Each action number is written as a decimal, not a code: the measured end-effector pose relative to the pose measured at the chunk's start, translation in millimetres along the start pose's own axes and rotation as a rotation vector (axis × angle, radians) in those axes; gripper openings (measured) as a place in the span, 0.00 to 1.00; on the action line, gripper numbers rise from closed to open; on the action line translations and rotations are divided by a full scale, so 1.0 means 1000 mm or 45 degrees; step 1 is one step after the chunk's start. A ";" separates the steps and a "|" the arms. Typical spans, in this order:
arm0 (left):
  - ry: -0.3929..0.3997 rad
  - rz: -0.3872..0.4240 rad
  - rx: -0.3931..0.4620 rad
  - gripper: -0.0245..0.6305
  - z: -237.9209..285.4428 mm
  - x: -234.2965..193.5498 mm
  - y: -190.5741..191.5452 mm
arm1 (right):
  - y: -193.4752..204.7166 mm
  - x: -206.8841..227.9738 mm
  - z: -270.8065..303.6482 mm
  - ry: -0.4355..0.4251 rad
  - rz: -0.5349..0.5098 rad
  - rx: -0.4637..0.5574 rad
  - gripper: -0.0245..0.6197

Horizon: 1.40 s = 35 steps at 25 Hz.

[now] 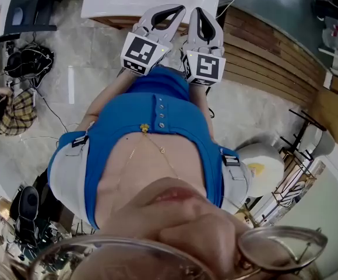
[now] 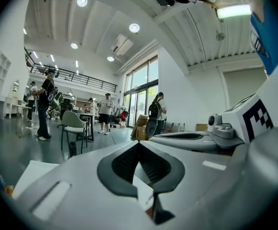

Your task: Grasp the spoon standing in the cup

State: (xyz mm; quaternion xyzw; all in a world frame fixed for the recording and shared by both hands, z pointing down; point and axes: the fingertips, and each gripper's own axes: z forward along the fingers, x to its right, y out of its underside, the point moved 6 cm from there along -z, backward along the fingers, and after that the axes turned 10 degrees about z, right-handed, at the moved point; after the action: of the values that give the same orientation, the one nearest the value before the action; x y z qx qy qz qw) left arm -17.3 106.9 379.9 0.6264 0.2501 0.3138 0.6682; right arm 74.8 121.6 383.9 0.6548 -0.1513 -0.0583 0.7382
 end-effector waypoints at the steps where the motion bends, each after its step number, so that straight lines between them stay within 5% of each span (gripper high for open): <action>1: 0.015 0.006 0.006 0.04 0.003 -0.006 0.001 | -0.001 0.000 0.006 0.013 -0.002 0.000 0.04; 26: 0.185 -0.004 0.018 0.04 0.046 -0.138 0.010 | -0.001 -0.025 0.134 0.111 -0.044 -0.006 0.04; 35: 0.215 -0.010 -0.014 0.04 0.057 -0.138 0.018 | -0.002 -0.010 0.137 0.071 -0.038 -0.052 0.04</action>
State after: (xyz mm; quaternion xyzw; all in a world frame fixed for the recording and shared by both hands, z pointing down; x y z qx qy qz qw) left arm -71.1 -32.2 394.3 0.5931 0.3062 0.3644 0.6494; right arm 24.8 -5.5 394.1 0.6430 -0.1197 -0.0541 0.7545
